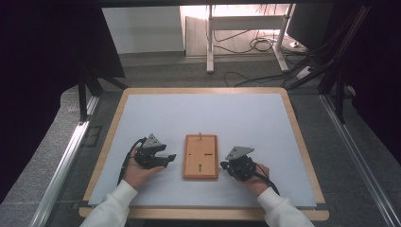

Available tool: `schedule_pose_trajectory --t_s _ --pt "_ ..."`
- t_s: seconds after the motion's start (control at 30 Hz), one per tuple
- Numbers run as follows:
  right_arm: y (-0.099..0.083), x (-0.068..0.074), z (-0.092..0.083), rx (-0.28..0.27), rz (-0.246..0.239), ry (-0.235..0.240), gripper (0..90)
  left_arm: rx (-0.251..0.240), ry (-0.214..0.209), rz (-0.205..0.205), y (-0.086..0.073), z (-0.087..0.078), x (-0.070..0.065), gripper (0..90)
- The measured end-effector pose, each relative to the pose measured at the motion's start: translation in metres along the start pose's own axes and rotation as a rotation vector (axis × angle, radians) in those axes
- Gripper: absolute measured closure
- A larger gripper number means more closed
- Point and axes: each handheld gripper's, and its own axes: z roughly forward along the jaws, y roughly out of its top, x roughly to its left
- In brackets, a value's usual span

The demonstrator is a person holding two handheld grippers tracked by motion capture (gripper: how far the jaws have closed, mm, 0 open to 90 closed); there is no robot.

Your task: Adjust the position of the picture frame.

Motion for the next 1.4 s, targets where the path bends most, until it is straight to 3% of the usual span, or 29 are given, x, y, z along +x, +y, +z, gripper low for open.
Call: schedule_pose_trajectory --t_s 0.13,0.2,0.5,0.73,0.9,0.93,1.1,1.13,1.4 --pt "-0.002 0.008 -0.001 0.011 -0.022 0.026 90.0 0.002 0.001 0.005 0.000 0.000 -0.001 38.5" --pt "-0.001 0.011 0.003 0.028 -0.035 0.016 90.0 0.001 0.001 0.006 0.000 0.000 -0.001 38.4" --pt "-0.002 0.011 0.004 0.028 -0.019 0.020 90.0 -0.001 0.000 0.006 0.000 0.000 0.000 38.4" --pt "-0.002 0.016 0.005 0.017 -0.045 0.014 90.0 0.004 -0.001 0.004 0.000 0.000 0.000 38.0" --pt "-0.002 0.011 0.000 -0.011 -0.025 0.004 90.0 0.004 -0.001 0.005 0.000 0.000 0.000 37.8" --pt "-0.004 0.006 -0.007 -0.037 0.002 0.005 90.0 0.002 -0.001 0.002 0.000 0.000 0.000 37.7" --pt "-0.013 -0.005 -0.023 -0.067 0.048 -0.007 90.0 0.002 0.001 0.003 0.000 0.000 0.001 37.2" --pt "-0.021 -0.011 -0.033 -0.083 0.079 -0.018 90.0 0.000 0.004 0.005 0.000 0.000 0.001 36.9" --pt "-0.045 -0.026 -0.057 -0.116 0.148 -0.061 90.0 -0.005 0.003 0.021 0.000 0.000 -0.001 35.5"
